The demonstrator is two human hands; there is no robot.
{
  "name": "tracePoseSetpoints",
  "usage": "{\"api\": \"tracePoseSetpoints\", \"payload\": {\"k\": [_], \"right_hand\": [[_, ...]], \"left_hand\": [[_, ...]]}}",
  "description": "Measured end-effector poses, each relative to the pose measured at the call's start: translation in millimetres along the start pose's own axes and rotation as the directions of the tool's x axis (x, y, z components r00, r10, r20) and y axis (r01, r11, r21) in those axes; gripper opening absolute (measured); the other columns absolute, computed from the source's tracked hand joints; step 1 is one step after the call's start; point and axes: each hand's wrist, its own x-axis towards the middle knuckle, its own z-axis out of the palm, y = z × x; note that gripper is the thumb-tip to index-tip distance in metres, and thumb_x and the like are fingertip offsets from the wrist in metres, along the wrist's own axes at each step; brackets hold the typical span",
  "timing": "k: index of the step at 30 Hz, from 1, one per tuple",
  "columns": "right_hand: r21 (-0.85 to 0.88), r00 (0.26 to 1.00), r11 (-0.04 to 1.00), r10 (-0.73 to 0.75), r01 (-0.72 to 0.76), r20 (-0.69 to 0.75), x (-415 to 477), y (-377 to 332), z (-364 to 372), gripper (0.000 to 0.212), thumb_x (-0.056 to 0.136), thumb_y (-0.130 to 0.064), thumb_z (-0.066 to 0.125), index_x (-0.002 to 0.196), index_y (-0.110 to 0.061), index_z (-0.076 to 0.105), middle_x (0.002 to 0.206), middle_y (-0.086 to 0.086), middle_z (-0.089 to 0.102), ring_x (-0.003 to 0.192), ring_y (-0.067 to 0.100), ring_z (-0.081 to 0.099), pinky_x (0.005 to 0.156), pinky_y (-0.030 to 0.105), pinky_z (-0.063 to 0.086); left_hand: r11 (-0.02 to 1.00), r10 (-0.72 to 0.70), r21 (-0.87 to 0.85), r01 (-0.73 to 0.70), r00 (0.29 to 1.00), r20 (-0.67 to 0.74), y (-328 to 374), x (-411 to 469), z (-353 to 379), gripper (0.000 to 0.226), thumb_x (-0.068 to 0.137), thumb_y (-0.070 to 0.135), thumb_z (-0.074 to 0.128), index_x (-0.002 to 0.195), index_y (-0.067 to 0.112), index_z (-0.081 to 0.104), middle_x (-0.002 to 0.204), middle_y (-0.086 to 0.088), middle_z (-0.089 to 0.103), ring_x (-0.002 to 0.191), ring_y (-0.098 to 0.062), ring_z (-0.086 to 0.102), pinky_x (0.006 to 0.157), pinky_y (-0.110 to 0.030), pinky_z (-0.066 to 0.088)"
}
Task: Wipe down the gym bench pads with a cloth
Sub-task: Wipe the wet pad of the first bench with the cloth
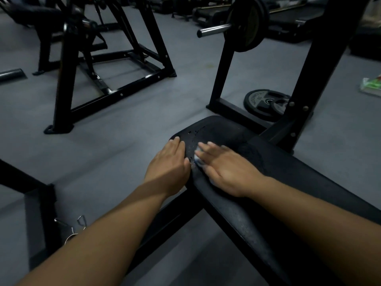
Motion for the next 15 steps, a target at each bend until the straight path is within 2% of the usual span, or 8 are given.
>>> {"api": "tracePoseSetpoints", "payload": {"k": [3, 5, 7, 9, 11, 13, 15], "right_hand": [[-0.119, 0.979, 0.972, 0.203, -0.204, -0.019, 36, 29, -3, 0.052, 0.103, -0.041, 0.017, 0.149, -0.022, 0.032, 0.163, 0.0, 0.023, 0.15, 0.022, 0.021, 0.119, 0.043, 0.021], [-0.078, 0.935, 0.931, 0.353, -0.355, -0.039, 75, 19, 2, 0.05, 0.105, -0.036, 0.023, 0.151, -0.019, 0.031, 0.164, 0.003, 0.019, 0.151, 0.025, 0.015, 0.12, 0.043, 0.016], [0.011, 0.944, 0.944, 0.329, -0.329, -0.031, 89, -7, 10, 0.05, 0.105, -0.035, 0.026, 0.152, -0.019, 0.032, 0.165, 0.003, 0.017, 0.152, 0.023, 0.012, 0.121, 0.041, 0.012], [0.055, 0.982, 0.981, 0.183, -0.185, 0.036, 66, -25, 12, 0.052, 0.106, -0.032, 0.026, 0.156, -0.019, 0.024, 0.166, 0.0, 0.012, 0.153, 0.019, 0.008, 0.123, 0.038, 0.009], [0.054, 0.999, 0.998, 0.039, -0.04, 0.031, 34, -17, 3, 0.051, 0.106, -0.03, 0.03, 0.156, -0.02, 0.025, 0.165, 0.001, 0.016, 0.152, 0.019, 0.013, 0.122, 0.038, 0.015], [-0.016, 0.997, 0.997, 0.076, -0.076, 0.024, 30, 6, -5, 0.045, 0.105, -0.03, 0.031, 0.15, -0.023, 0.034, 0.163, 0.002, 0.023, 0.149, 0.021, 0.021, 0.118, 0.041, 0.022], [-0.071, 0.968, 0.967, 0.248, -0.245, 0.028, 47, 15, -6, 0.047, 0.105, -0.033, 0.028, 0.151, -0.025, 0.03, 0.165, 0.0, 0.017, 0.151, 0.02, 0.017, 0.119, 0.043, 0.017]], "left_hand": [[0.999, 0.023, 0.033, -0.024, 0.999, 0.022, -3, -5, 1, 0.06, 0.107, 0.037, 0.024, 0.16, 0.012, 0.011, 0.168, -0.007, 0.003, 0.154, -0.019, 0.003, 0.125, -0.035, 0.008], [0.998, 0.015, 0.056, -0.017, 0.999, 0.037, -4, -5, 3, 0.06, 0.107, 0.038, 0.022, 0.16, 0.013, 0.009, 0.168, -0.006, 0.001, 0.155, -0.018, 0.002, 0.125, -0.036, 0.009], [0.998, 0.011, 0.057, -0.013, 0.999, 0.048, -5, -4, 3, 0.06, 0.107, 0.039, 0.021, 0.16, 0.014, 0.007, 0.168, -0.005, 0.0, 0.154, -0.018, 0.001, 0.125, -0.036, 0.008], [0.998, 0.022, 0.05, -0.026, 0.997, 0.07, -6, -3, -2, 0.06, 0.107, 0.038, 0.02, 0.161, 0.015, 0.005, 0.168, -0.004, 0.0, 0.154, -0.017, 0.0, 0.124, -0.034, 0.007], [0.998, 0.034, 0.046, -0.038, 0.996, 0.082, -8, -3, -6, 0.06, 0.107, 0.037, 0.023, 0.16, 0.015, 0.006, 0.168, -0.005, -0.001, 0.154, -0.017, 0.0, 0.122, -0.033, 0.006], [0.999, 0.022, 0.047, -0.025, 0.998, 0.063, -6, -7, -6, 0.061, 0.107, 0.037, 0.025, 0.16, 0.015, 0.007, 0.168, -0.004, -0.001, 0.154, -0.017, 0.0, 0.122, -0.032, 0.005], [0.999, -0.005, 0.047, 0.003, 1.0, 0.028, -1, -10, -1, 0.062, 0.106, 0.037, 0.027, 0.16, 0.014, 0.008, 0.168, -0.005, -0.001, 0.154, -0.018, 0.0, 0.122, -0.034, 0.005]]}}
